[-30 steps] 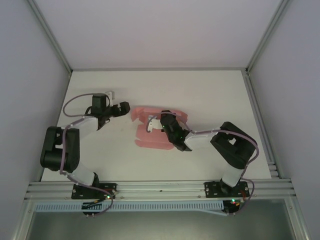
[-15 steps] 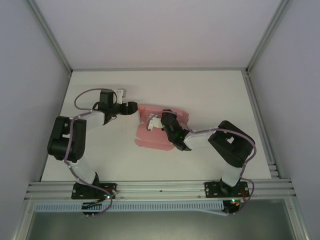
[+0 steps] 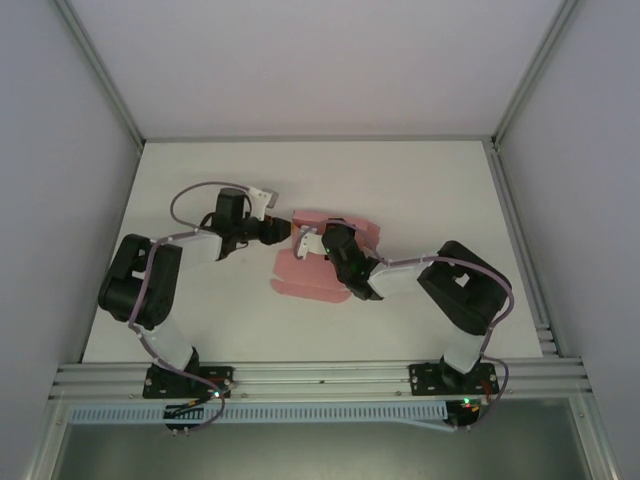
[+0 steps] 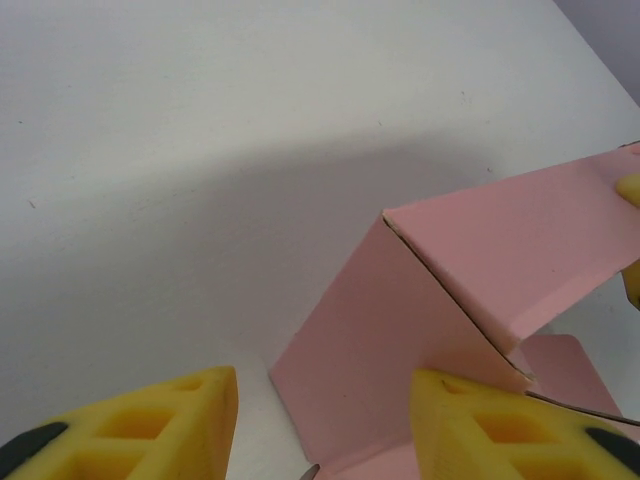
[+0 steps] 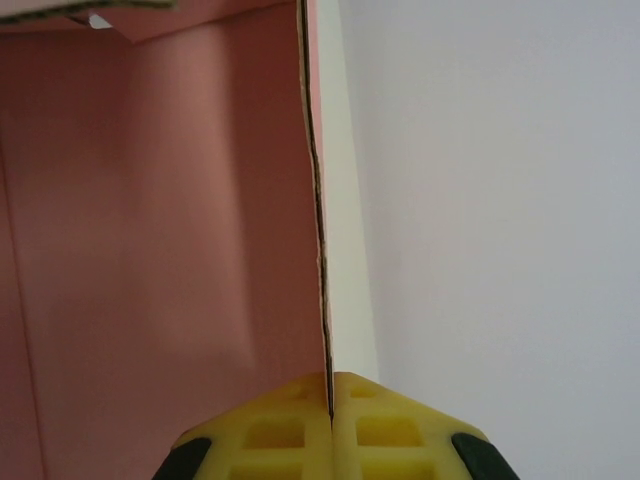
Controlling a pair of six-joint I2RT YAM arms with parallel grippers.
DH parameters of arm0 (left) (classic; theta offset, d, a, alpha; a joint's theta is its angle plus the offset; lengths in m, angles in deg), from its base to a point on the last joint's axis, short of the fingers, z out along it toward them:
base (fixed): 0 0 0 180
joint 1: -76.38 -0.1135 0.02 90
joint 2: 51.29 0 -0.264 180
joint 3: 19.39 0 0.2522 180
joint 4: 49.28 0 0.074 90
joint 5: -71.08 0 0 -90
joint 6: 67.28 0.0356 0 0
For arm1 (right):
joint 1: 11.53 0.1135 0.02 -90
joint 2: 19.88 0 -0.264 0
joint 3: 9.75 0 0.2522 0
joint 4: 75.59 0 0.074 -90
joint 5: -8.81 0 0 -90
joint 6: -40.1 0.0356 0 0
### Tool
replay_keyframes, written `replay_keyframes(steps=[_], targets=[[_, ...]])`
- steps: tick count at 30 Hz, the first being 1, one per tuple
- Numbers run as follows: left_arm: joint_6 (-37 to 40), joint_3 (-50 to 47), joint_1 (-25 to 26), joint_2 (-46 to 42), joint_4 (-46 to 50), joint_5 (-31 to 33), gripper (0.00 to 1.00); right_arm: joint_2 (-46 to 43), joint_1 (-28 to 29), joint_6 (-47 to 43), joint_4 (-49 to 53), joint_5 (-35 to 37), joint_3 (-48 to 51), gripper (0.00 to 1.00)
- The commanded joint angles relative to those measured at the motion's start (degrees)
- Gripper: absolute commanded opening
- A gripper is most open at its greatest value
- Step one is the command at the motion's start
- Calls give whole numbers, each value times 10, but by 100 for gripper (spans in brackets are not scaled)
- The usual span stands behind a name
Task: Assemble paper box
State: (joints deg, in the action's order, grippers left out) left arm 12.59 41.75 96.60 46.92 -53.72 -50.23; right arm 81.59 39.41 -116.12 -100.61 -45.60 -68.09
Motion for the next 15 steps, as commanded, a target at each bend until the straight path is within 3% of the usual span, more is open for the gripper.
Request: replay_keyframes(steps=[1, 9, 15], targets=[[-8, -25, 17, 1, -53, -16, 48, -4, 3, 26, 35, -23, -4, 0], [-11, -98, 25, -38, -82, 17, 48, -18, 0, 20, 58, -28, -1, 0], [14, -93, 36, -35, -82, 31, 48, -21, -1, 21, 79, -34, -9, 0]])
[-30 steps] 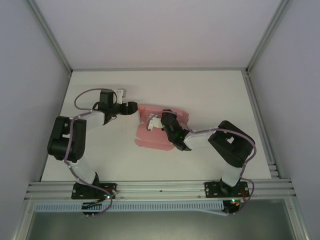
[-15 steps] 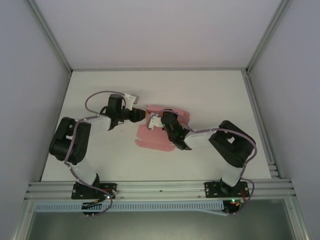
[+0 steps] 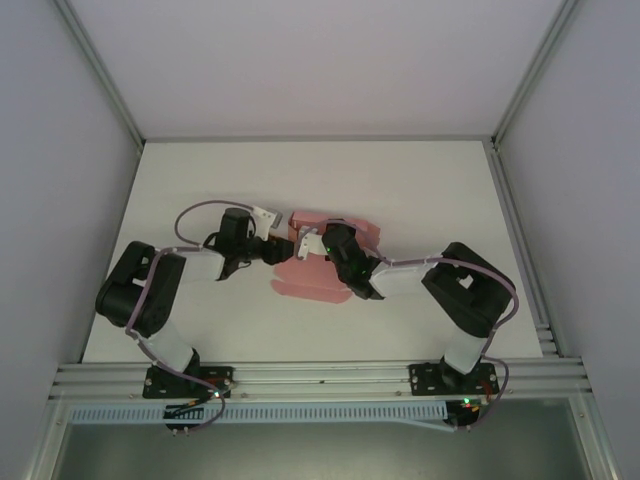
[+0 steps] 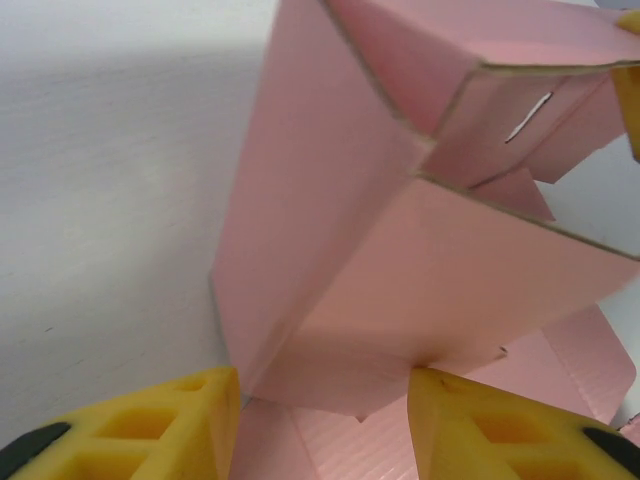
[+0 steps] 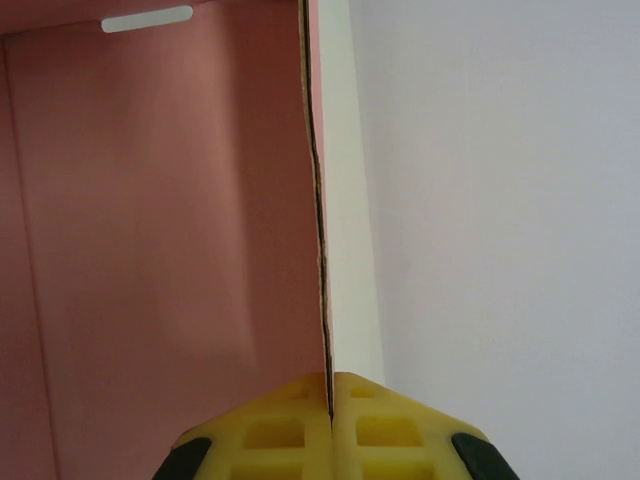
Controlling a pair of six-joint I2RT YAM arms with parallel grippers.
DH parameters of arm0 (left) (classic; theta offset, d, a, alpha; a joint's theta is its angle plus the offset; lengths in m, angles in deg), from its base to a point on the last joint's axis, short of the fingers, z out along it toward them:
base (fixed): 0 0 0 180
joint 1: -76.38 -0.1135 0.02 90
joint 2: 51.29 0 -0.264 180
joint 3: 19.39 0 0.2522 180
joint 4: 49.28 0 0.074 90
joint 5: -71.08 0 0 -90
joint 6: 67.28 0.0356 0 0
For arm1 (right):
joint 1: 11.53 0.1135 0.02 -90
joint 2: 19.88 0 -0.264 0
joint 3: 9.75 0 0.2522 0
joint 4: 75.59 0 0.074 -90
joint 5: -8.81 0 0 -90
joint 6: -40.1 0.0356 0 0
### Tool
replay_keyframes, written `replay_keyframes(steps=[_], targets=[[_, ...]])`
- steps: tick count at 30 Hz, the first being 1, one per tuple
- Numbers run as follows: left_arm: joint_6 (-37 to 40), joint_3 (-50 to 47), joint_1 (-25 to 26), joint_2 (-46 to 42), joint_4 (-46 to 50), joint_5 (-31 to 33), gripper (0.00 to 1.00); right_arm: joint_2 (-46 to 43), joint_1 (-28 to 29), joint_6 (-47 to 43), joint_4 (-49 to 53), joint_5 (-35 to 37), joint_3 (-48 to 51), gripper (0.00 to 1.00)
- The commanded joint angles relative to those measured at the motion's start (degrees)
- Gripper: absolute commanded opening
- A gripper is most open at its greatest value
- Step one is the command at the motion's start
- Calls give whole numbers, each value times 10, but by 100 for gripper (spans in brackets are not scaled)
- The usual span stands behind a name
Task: Assemble paper box
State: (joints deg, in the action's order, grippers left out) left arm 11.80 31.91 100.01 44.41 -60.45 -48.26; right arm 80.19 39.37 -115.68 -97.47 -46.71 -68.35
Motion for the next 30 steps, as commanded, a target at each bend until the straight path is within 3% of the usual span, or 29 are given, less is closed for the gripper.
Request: replay_keyframes(steps=[1, 10, 15, 21, 27, 30], targets=[[25, 14, 2, -4, -12, 11, 47, -7, 0, 17, 50, -22, -6, 0], [50, 78, 32, 28, -6, 35, 37, -11, 3, 32, 73, -23, -4, 0], [26, 66, 38, 29, -35, 128, 30, -16, 6, 45, 87, -34, -1, 0], [20, 57, 58, 36, -82, 172, 29, -10, 6, 52, 97, -38, -1, 0], [18, 78, 91, 50, -57, 325, 5, -12, 5, 65, 97, -34, 1, 0], [7, 76, 110, 61, -47, 421, 0, -16, 6, 77, 100, -29, 4, 0]])
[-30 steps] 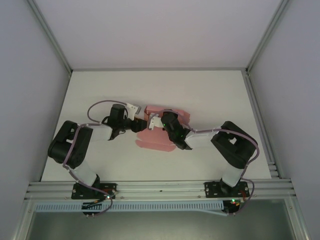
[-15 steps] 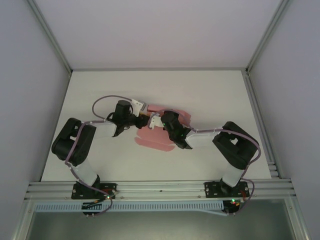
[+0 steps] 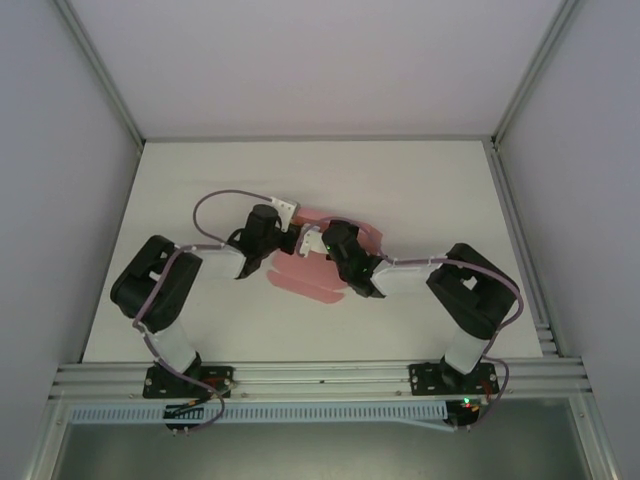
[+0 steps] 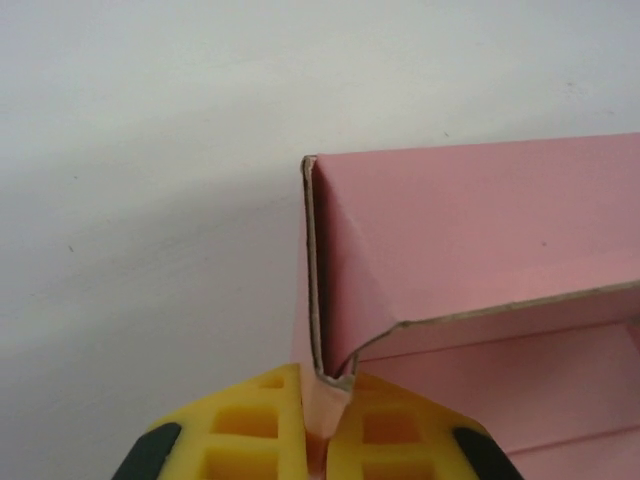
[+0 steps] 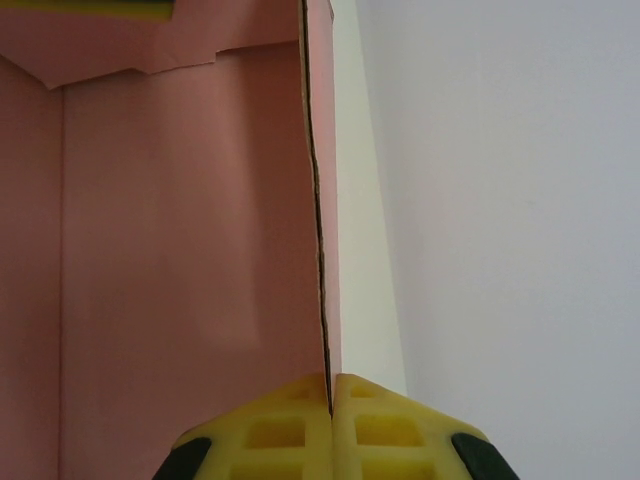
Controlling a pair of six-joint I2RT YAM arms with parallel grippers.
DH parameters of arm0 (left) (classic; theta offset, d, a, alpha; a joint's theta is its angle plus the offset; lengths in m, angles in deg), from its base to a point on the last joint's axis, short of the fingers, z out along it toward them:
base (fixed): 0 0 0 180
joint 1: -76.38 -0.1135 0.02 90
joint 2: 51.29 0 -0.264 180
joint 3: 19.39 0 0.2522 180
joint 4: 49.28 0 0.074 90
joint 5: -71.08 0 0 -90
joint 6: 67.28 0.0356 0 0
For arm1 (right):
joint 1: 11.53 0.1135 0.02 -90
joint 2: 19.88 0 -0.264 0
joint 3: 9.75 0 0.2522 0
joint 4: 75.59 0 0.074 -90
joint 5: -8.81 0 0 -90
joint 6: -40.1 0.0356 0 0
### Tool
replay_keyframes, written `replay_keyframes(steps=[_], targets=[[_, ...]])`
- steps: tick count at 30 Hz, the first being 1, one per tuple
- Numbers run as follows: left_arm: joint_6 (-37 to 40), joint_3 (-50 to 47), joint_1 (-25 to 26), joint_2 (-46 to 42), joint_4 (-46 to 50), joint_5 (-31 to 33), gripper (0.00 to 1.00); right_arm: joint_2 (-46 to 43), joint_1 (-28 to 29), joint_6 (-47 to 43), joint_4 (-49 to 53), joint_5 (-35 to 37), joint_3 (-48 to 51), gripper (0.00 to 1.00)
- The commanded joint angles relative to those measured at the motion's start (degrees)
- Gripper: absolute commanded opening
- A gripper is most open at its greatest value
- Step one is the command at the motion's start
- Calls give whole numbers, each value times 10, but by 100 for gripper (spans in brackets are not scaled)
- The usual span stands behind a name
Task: Assemble paper box
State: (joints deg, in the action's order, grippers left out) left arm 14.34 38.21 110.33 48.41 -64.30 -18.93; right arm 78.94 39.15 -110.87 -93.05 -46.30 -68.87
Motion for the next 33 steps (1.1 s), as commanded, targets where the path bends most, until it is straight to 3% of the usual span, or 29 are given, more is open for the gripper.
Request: replay_keyframes(steps=[1, 7, 14, 17, 20, 23, 29, 33], targets=[[-22, 11, 12, 27, -6, 154, 0, -5, 8, 35, 55, -30, 11, 0], [-55, 4, 46, 51, 7, 339, 0, -3, 9, 59, 69, -9, 10, 0], [-89, -9, 58, 60, 18, 414, 0, -10, 8, 79, 88, -2, 10, 0], [-63, -13, 57, 60, 11, 360, 0, -12, 7, 83, 91, -2, 9, 0], [-40, -56, 50, 33, -69, 219, 16, -12, 8, 86, 100, -10, 6, 0], [-40, -68, 37, 15, -92, 132, 21, -13, 7, 89, 100, -11, 4, 0], [-51, -63, 30, 3, -93, 101, 22, -15, 7, 99, 108, -14, 4, 0], [-67, -37, 30, 13, -86, 123, 21, -18, 7, 109, 110, -20, 2, 0]])
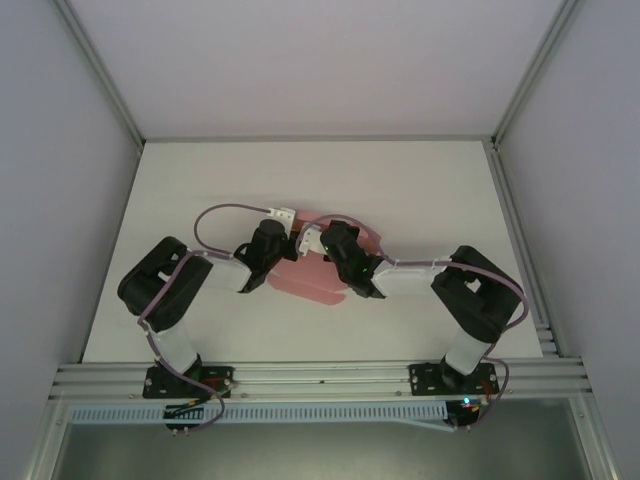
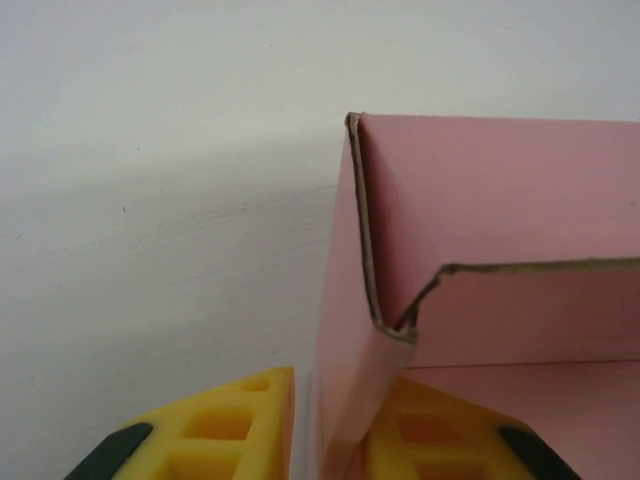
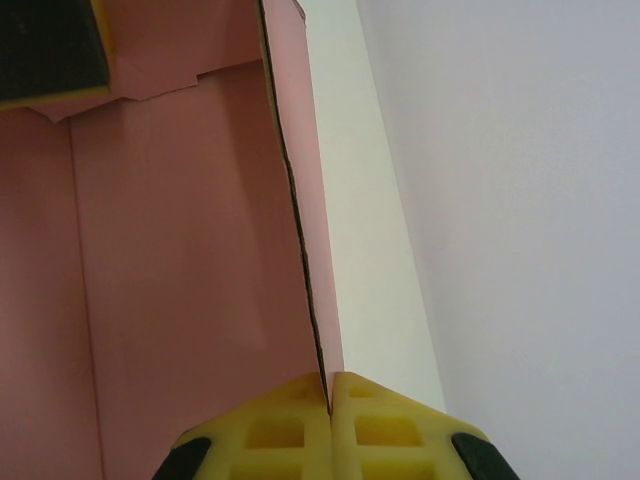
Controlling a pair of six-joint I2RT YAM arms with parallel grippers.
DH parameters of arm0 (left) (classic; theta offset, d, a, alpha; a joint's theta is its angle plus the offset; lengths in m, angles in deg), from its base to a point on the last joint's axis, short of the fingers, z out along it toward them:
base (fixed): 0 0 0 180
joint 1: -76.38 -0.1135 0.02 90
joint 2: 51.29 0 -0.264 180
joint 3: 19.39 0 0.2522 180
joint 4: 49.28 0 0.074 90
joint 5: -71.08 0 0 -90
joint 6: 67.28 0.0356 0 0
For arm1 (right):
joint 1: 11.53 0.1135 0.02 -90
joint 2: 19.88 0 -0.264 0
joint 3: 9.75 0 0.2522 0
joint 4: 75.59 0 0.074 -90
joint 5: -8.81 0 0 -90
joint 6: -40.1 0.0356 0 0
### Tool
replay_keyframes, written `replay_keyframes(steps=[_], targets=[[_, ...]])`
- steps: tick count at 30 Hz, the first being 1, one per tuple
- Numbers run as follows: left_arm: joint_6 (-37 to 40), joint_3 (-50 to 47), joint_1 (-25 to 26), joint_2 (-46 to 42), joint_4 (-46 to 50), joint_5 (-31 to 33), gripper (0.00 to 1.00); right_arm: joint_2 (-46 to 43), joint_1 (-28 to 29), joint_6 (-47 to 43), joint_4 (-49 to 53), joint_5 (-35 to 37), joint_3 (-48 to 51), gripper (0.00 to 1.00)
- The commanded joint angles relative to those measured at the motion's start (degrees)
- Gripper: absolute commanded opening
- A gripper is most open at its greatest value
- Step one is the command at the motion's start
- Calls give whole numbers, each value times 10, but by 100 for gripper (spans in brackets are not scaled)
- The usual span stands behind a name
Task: Assemble paper box
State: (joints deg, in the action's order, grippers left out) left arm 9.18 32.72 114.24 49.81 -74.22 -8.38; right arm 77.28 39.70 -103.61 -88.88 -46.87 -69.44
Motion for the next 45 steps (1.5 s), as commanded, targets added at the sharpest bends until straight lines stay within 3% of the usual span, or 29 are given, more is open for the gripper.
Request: replay_keyframes(steps=[1, 4, 5, 9, 16, 19, 21, 24, 26, 30, 35, 41, 45], targets=[[-15, 26, -8, 5, 17, 30, 20, -3, 2, 37, 72, -21, 8, 0], [-22, 51, -8, 18, 40, 83, 9, -8, 3, 39, 86, -31, 4, 0], [-24, 56, -8, 20, 49, 100, 0, -9, 3, 40, 89, -31, 4, 0], [-48, 57, -5, 18, 88, 228, 0, -14, 3, 47, 102, -26, 3, 0], [-41, 31, -4, 12, 112, 352, 0, -24, 2, 56, 124, -16, 5, 0], [-17, 28, -4, 7, 108, 307, 0, -28, -2, 69, 132, -27, 3, 0], [22, 20, -3, 5, 79, 216, 0, -29, -6, 90, 134, -44, -3, 2], [57, -4, 3, 2, 11, 76, 0, -43, -7, 125, 143, -78, -16, 23], [59, -3, 7, 2, 0, 19, 0, -67, -8, 155, 170, -122, -28, 27], [71, 6, 12, 9, -3, -25, 0, -138, -9, 198, 211, -219, -32, 60], [79, 5, 12, 13, -13, -66, 0, -208, -29, 273, 203, -255, -25, 86], [78, 12, 12, 15, -10, -89, 6, -178, -106, 434, 257, -247, -106, 88], [74, 14, 12, 9, -6, -92, 12, -121, -119, 455, 295, -258, -154, 87]])
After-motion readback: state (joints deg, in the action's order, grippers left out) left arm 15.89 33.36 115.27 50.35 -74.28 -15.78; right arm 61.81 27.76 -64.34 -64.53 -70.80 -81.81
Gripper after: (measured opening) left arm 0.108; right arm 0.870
